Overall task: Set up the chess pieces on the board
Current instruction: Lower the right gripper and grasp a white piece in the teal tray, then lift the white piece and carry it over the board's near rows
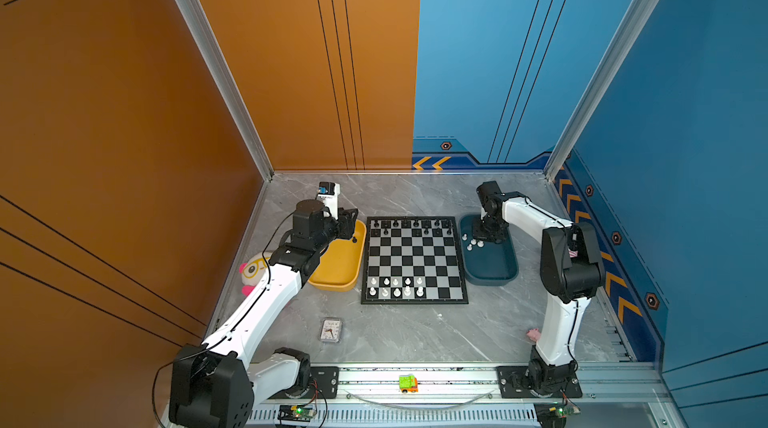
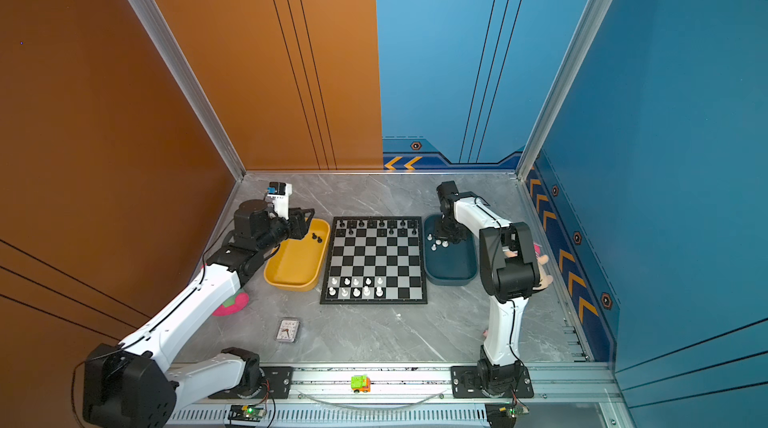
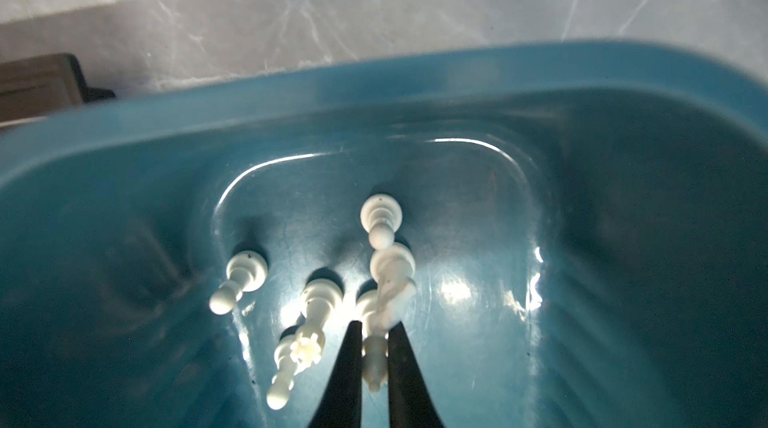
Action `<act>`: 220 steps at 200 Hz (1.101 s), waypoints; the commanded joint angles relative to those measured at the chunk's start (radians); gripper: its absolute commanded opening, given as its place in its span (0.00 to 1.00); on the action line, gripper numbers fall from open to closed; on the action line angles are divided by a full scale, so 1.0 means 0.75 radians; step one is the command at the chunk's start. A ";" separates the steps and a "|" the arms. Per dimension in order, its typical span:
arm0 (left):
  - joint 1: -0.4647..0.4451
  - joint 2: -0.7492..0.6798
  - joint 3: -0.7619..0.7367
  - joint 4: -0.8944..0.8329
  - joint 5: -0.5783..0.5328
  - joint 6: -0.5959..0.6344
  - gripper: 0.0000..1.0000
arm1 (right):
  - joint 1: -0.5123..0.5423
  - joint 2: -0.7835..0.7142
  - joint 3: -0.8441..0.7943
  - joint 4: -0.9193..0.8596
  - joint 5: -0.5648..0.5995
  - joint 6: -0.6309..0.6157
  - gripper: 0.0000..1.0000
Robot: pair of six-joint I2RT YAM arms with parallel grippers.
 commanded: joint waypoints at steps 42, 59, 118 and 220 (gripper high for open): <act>0.005 -0.007 0.028 0.005 0.029 -0.006 0.47 | -0.008 -0.032 0.020 -0.062 0.024 0.002 0.05; 0.005 -0.009 0.029 0.006 0.029 -0.005 0.47 | -0.008 -0.050 0.028 -0.075 0.027 -0.002 0.04; 0.005 -0.016 0.020 0.010 0.036 -0.004 0.47 | 0.009 -0.132 0.004 -0.126 0.046 -0.007 0.03; 0.007 -0.072 -0.029 0.031 0.037 -0.004 0.47 | 0.129 -0.350 -0.008 -0.312 0.078 -0.037 0.03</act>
